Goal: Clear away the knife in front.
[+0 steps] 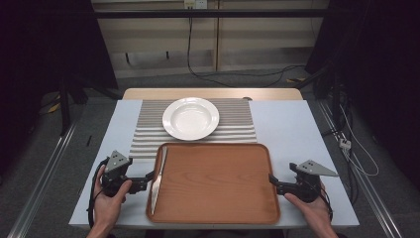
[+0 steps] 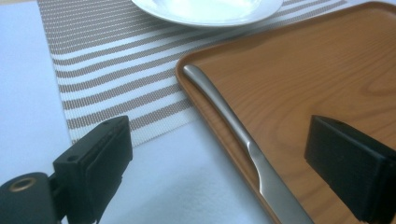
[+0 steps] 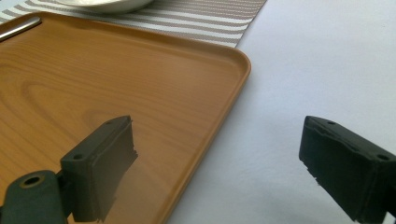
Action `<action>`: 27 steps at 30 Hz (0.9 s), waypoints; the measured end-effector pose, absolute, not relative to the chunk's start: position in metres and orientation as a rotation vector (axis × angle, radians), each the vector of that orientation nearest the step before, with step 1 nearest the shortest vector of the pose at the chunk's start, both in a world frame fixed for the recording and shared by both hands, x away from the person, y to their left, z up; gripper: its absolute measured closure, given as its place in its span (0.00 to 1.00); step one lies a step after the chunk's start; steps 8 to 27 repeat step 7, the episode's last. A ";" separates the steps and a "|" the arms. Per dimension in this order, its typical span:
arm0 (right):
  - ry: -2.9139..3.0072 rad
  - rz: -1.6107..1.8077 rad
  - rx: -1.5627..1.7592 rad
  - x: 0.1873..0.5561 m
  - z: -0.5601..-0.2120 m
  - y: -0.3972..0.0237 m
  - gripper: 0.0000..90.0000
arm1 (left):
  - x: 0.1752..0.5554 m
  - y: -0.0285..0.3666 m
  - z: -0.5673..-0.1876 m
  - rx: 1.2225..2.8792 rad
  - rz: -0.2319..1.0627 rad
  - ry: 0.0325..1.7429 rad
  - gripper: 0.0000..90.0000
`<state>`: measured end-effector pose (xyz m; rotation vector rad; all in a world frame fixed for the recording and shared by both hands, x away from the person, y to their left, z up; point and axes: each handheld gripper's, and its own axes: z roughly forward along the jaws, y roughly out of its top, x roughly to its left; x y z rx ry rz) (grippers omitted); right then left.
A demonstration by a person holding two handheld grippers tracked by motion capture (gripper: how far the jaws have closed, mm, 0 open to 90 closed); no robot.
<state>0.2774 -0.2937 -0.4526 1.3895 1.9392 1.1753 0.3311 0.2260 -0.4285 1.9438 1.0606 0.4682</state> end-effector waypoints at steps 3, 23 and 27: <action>1.936 1.172 1.388 0.276 -0.453 -0.294 0.11 | 0.331 0.228 -0.430 1.951 0.470 1.068 0.08; 1.934 1.172 1.390 0.276 -0.452 -0.294 0.11 | 0.334 0.233 -0.430 1.940 0.473 1.087 0.08; 1.934 1.172 1.390 0.276 -0.452 -0.294 0.11 | 0.334 0.233 -0.430 1.940 0.473 1.087 0.08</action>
